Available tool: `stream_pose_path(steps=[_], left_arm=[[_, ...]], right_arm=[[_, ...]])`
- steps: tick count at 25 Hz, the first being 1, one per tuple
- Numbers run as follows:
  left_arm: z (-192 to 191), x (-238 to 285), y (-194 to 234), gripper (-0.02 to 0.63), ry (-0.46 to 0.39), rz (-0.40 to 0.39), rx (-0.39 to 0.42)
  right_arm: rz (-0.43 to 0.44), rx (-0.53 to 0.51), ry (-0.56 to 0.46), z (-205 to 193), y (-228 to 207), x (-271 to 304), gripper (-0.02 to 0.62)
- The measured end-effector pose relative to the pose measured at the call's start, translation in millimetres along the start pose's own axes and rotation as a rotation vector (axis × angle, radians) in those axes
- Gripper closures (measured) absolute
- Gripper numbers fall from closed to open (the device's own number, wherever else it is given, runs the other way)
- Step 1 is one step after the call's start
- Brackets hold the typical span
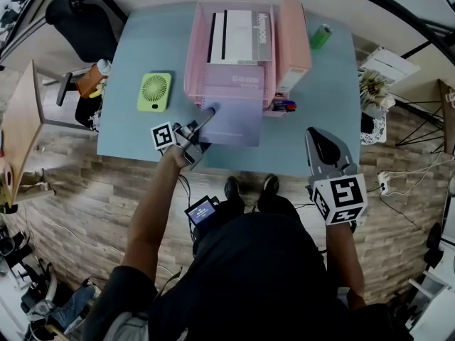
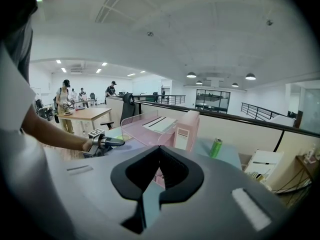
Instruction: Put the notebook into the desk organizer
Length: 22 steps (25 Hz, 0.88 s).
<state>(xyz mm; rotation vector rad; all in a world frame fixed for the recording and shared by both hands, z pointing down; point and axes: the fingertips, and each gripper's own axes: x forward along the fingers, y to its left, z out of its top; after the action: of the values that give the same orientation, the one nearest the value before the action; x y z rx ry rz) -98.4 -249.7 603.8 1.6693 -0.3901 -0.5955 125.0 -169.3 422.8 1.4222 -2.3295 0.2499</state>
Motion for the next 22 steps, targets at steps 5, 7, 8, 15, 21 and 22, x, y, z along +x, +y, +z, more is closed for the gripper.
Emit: stream_pose_path(steps=[5,7,8,15,21,22], left_arm=[[12,-13,-8,0.334,-0.133,-0.024,-0.003],[16,-26,-11,0.313,-0.197,-0.022,0.001],[16,-34,-12,0.302,-0.223,-0.013,0.013],[-38,-66,7,0.302,-0.173,0.043,0.007],[-80,-53,27,0.477,-0.149,0.098,0.029],[-82,-51,28,0.501,-0.172,0.107,0.036]], right_arm=[[0.015,-0.002,0.003,-1,6,3,0.592],[0.016,-0.001,0.006,-2,6,3,0.592],[0.016,-0.001,0.005,-2,6,3,0.592],[0.017,-0.003,0.004,-3,6,2,0.592],[0.022,-0.013,0.001,-2,11,0,0.592],[0.020,-0.013,0.002,-3,11,-1,0.592]])
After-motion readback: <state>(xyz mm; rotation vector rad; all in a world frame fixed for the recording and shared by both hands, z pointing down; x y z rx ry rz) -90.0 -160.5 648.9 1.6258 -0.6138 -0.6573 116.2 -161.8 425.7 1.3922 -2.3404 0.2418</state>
